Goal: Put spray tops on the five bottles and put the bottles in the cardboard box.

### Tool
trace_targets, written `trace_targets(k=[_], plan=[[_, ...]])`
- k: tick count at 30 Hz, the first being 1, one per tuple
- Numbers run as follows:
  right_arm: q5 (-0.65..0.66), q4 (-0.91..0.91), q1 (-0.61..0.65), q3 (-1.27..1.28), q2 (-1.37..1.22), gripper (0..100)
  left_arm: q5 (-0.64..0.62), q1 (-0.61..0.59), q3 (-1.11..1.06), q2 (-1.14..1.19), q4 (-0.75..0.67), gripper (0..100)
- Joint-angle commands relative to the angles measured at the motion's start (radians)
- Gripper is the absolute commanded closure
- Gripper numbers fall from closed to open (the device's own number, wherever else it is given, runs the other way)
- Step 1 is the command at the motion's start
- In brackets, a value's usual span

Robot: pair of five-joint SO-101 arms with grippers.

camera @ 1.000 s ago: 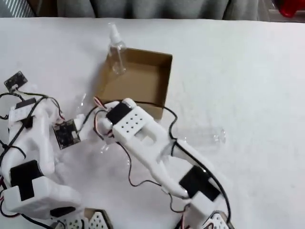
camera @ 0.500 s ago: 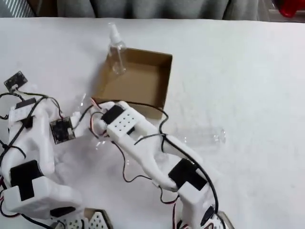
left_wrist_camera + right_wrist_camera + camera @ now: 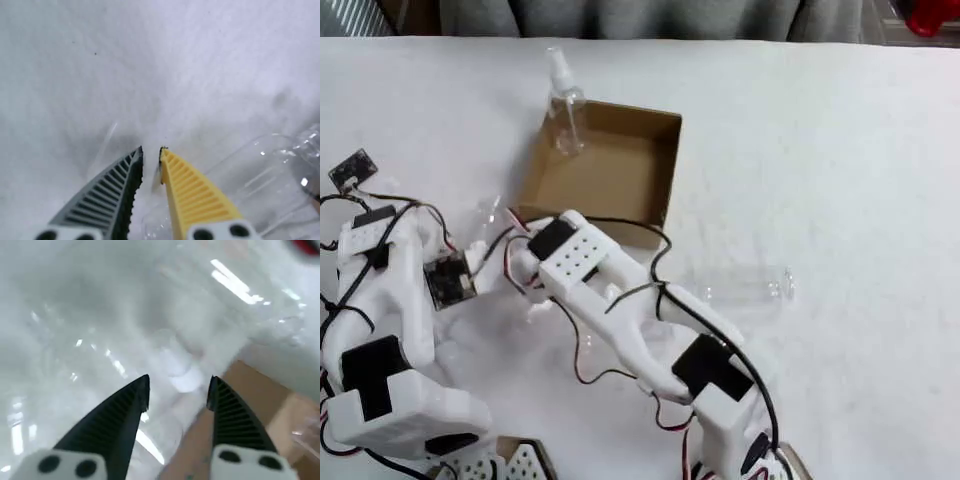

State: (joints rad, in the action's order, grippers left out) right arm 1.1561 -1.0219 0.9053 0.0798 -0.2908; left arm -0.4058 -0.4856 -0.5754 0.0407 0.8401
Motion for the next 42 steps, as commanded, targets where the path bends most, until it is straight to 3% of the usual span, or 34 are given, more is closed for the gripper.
trace_targets(k=[1, 6, 18, 21, 28, 42], plan=[[0.015, -0.094, -0.001, -0.014, 0.07, 82.1, 0.009, -0.008, 0.014, -0.005, -0.02, 92], [0.017, -0.186, -0.008, -0.014, 0.139, 82.1, 0.009, -0.007, 0.014, -0.005, -0.02, 92], [0.003, -0.001, -0.012, -0.012, 0.145, 82.2, 0.009, -0.005, 0.014, -0.005, -0.02, 92], [-0.055, 0.045, -0.01, -0.011, 0.142, 82.2, 0.009, -0.005, 0.014, -0.005, -0.02, 92], [-0.075, 0.136, -0.002, -0.018, 0.019, 82.2, 0.009, -0.005, 0.014, -0.005, -0.02, 92], [-0.075, 0.087, 0.051, -0.018, -0.001, 82.2, 0.009, -0.005, 0.014, -0.005, -0.02, 92]])
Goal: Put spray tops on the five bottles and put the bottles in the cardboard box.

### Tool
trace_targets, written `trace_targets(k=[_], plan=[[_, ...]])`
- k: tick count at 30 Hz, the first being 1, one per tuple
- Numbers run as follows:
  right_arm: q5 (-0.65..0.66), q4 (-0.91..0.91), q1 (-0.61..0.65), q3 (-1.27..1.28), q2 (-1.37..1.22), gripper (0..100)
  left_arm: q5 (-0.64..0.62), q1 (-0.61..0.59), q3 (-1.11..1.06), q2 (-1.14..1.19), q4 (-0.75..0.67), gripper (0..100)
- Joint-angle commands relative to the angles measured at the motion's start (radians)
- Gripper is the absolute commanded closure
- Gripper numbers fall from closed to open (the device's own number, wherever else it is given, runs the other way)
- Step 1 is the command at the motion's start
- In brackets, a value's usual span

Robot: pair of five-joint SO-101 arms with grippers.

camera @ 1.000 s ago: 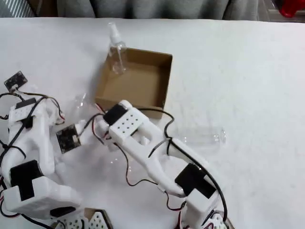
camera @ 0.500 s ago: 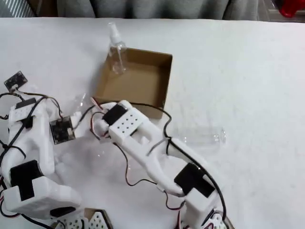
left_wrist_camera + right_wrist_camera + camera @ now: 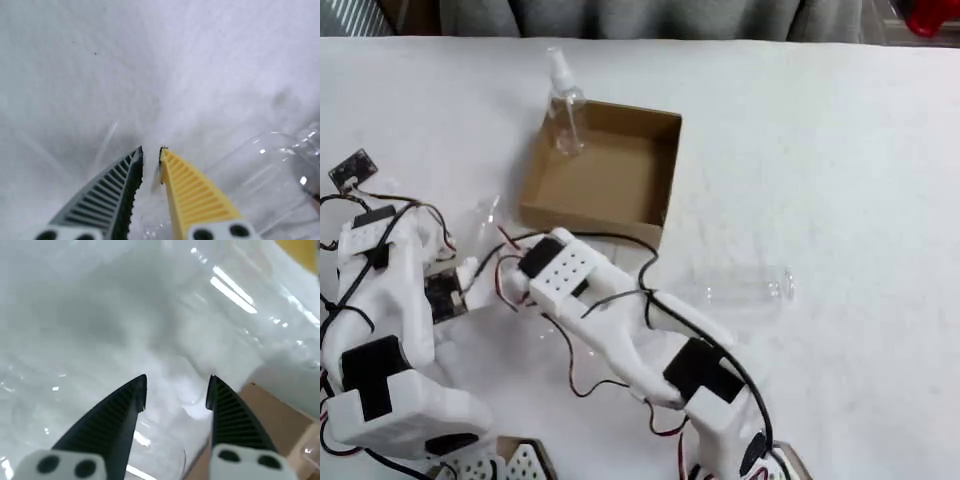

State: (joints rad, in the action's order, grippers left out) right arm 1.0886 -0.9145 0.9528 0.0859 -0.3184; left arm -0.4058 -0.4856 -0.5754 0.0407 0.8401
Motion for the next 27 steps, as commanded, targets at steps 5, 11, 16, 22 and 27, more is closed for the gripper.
trace_targets(k=[5, 11, 16, 22, 27], plan=[[-0.002, -0.027, 0.002, -0.026, 0.015, 82.2, 0.009, -0.005, 0.014, -0.005, -0.02, 92], [-0.002, 0.028, 0.001, -0.028, -0.036, 82.2, 0.009, -0.005, 0.012, -0.005, -0.02, 92], [-0.002, 0.03, 0.002, -0.075, -0.102, 82.2, 0.009, -0.005, 0.012, -0.005, -0.02, 92], [-0.002, 0.027, -0.015, -0.138, -0.16, 90.6, 0.009, -0.005, 0.011, -0.005, -0.02, 92], [-0.005, 0.018, -0.027, -0.153, -0.154, 98.5, 0.009, -0.005, 0.011, -0.005, -0.02, 92]])
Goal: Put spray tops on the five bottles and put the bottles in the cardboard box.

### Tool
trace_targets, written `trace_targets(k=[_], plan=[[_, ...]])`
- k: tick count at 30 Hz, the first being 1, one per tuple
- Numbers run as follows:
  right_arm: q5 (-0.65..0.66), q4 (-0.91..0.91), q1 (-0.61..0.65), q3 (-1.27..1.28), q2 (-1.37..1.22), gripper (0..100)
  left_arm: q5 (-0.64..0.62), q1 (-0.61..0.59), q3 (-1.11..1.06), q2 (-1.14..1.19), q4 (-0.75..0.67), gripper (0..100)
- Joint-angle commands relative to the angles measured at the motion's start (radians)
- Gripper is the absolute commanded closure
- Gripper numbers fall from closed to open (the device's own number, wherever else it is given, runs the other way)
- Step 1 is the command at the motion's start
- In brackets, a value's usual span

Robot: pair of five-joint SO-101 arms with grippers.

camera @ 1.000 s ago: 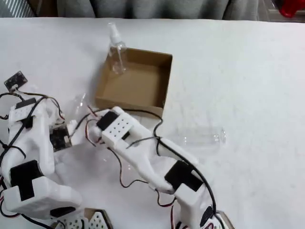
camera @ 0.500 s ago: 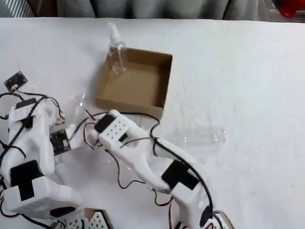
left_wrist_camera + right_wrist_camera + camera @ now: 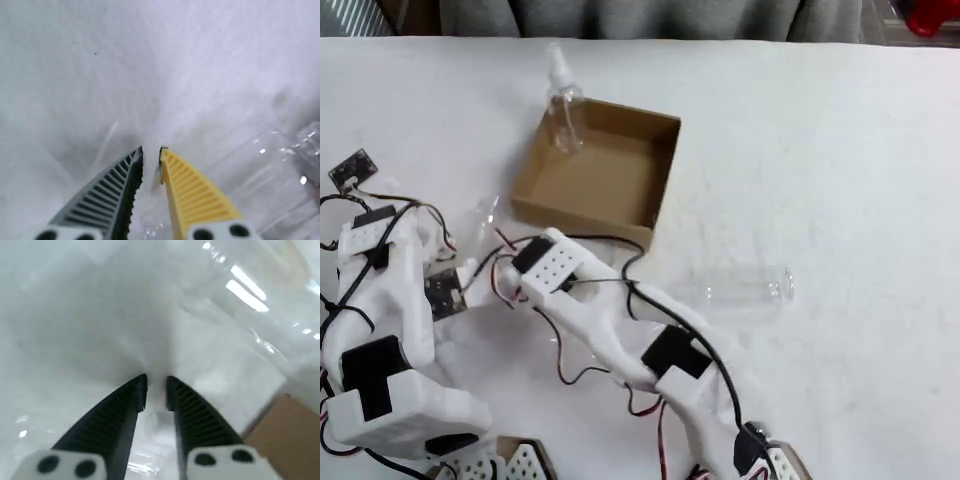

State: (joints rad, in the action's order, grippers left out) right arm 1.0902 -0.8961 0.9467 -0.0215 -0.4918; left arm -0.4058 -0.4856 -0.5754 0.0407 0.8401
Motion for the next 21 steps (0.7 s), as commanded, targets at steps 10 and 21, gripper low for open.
trace_targets(k=[10, 21], plan=[[-0.011, -0.125, -0.068, -0.037, 0.2, 98.2, 0.009, -0.005, 0.012, -0.005, -0.02, 92], [0.0, -0.127, -0.11, -0.037, 0.199, 84.8, 0.009, -0.004, 0.011, -0.005, -0.02, 92]])
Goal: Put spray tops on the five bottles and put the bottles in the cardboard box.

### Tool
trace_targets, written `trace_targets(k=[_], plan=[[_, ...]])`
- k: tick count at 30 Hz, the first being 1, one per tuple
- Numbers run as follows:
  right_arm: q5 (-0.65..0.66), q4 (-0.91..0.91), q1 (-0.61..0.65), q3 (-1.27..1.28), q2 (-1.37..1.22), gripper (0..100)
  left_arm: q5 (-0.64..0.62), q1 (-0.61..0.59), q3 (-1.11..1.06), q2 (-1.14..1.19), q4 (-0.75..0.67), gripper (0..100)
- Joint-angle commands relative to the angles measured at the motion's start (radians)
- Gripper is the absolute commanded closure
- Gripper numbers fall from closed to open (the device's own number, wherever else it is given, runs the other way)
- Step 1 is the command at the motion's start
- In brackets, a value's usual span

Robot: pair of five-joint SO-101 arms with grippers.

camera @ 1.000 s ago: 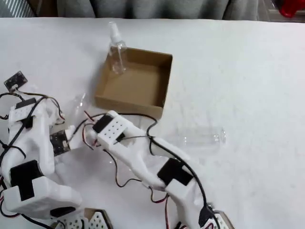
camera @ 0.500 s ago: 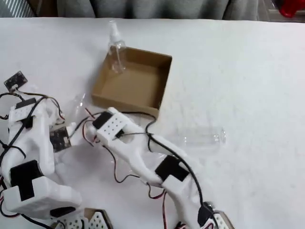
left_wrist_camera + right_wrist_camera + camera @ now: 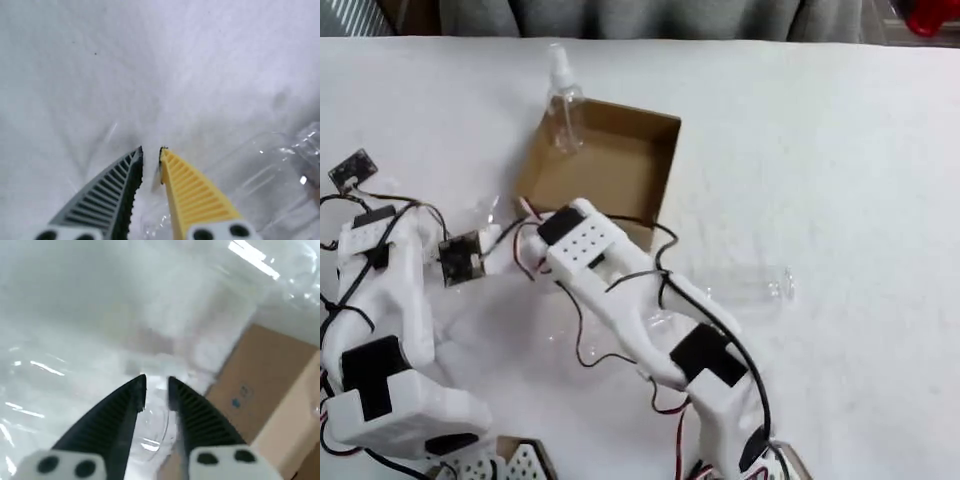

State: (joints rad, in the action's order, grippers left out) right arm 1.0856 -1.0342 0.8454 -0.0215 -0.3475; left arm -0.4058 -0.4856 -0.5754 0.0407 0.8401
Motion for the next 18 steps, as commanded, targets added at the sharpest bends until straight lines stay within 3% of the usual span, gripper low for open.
trace_targets(k=[1, 18], plan=[[0.005, 0.012, -0.01, -0.037, 0.054, 82.4, 0.009, -0.004, 0.011, -0.005, -0.02, 92], [0.17, -0.081, 0.008, -0.044, -0.068, 81.1, 0.009, -0.004, 0.011, -0.005, -0.02, 92]])
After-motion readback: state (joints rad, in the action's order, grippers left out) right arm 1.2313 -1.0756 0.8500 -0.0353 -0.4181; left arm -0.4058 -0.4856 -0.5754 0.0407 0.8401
